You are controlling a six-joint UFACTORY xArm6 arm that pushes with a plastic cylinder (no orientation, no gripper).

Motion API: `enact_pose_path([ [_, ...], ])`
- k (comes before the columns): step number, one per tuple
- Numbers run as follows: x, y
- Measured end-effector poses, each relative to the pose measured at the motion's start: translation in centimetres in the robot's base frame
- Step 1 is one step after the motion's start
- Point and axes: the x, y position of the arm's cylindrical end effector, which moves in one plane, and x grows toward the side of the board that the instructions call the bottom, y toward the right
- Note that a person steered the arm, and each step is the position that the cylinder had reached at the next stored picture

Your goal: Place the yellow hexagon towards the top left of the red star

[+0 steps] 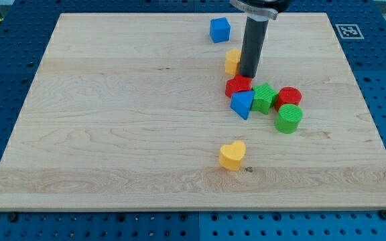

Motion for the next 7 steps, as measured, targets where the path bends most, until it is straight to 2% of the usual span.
enact_pose_path([
  [2, -0.2, 6.5],
  [3, -1.8, 6.8],
  [5, -2.3, 1.6],
  [6, -2.4, 1.2],
  [7, -4.7, 0.8],
])
